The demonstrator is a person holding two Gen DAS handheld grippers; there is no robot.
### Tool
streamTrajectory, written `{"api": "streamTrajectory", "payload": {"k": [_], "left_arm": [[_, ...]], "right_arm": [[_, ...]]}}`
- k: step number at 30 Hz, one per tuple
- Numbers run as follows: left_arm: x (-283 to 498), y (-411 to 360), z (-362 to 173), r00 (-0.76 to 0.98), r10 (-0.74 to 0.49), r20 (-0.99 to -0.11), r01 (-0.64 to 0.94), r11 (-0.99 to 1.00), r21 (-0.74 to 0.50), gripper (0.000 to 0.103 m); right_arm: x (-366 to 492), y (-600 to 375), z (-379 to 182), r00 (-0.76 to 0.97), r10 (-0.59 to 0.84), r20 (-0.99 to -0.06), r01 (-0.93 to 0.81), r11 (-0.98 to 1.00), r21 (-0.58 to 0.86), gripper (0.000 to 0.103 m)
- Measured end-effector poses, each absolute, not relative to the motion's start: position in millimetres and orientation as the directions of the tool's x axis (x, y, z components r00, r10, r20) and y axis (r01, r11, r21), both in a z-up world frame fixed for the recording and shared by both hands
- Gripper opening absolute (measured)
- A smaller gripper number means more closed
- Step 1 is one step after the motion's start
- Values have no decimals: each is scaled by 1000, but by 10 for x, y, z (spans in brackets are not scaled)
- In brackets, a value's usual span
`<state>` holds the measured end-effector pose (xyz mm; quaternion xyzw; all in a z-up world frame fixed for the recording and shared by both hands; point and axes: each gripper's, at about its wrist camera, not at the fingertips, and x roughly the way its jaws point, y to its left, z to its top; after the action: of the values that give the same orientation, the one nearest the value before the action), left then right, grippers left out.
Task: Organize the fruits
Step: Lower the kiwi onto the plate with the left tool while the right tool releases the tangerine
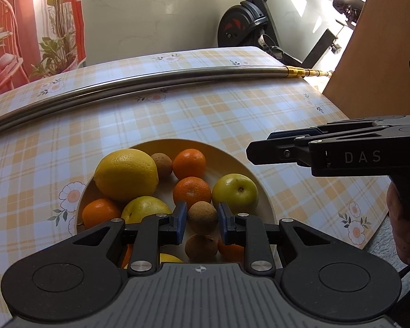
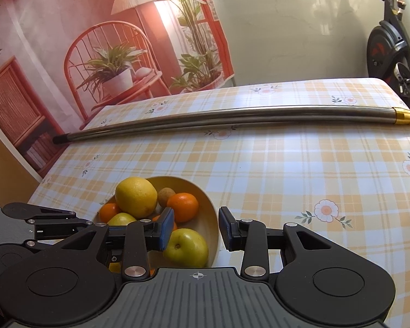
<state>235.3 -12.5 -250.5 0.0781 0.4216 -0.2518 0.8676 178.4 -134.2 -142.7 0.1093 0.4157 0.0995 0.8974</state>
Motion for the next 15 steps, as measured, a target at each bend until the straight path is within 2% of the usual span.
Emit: {"api": "streamTrajectory", "payload": {"k": [15], "left_arm": [[2385,-124,-2514,511,-364,-779,492,867,-82,26]], "right_arm": [[1765,-1347,-1431,631,270,-727,-90,957,277,34]]}}
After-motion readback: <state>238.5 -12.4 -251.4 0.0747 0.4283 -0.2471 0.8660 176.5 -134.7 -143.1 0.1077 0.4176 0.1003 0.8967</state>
